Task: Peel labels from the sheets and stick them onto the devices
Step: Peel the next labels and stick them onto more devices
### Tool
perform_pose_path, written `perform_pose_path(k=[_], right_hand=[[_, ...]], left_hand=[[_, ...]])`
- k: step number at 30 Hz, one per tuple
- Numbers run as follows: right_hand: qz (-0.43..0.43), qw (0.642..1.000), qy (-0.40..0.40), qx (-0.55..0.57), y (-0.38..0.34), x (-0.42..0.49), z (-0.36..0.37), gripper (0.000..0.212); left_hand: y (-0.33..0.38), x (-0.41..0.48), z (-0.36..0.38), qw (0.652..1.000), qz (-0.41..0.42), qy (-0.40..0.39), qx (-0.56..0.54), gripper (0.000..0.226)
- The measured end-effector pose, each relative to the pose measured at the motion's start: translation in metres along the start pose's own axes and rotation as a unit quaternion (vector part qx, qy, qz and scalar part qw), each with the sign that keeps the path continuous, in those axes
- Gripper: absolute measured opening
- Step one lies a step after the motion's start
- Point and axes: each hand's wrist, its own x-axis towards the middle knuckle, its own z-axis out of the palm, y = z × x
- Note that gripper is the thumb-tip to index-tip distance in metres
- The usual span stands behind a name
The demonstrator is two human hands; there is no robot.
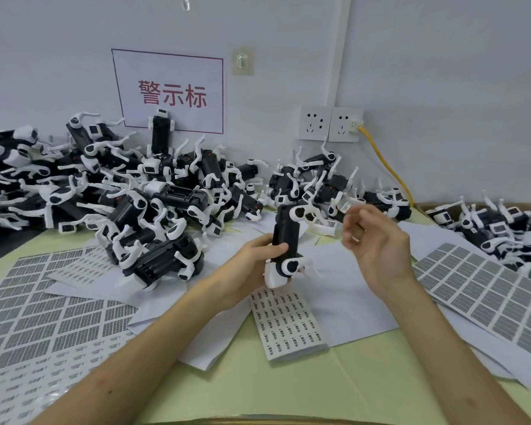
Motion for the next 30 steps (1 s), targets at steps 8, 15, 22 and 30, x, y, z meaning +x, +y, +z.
perform_pose_path(k=[8, 15, 22, 30], right_hand=[[0.035, 0.982, -0.075, -0.169, 0.019, -0.008, 0.016, 0.009], [0.048, 0.951, -0.079, -0.296, 0.028, -0.007, 0.015, 0.011], [0.028, 0.942, -0.088, -0.321, 0.031, -0.009, 0.018, 0.014], [0.002, 0.925, -0.091, -0.368, 0.029, -0.011, 0.022, 0.021]], left_hand=[[-0.013, 0.005, 0.005, 1.000, -0.020, 0.016, 0.014, 0.054], [-0.016, 0.007, 0.001, 0.998, -0.024, 0.019, 0.054, 0.047], [-0.019, 0.008, 0.002, 0.995, -0.005, 0.014, 0.103, 0.050], [-0.019, 0.006, 0.003, 0.990, 0.006, 0.020, 0.140, 0.050]])
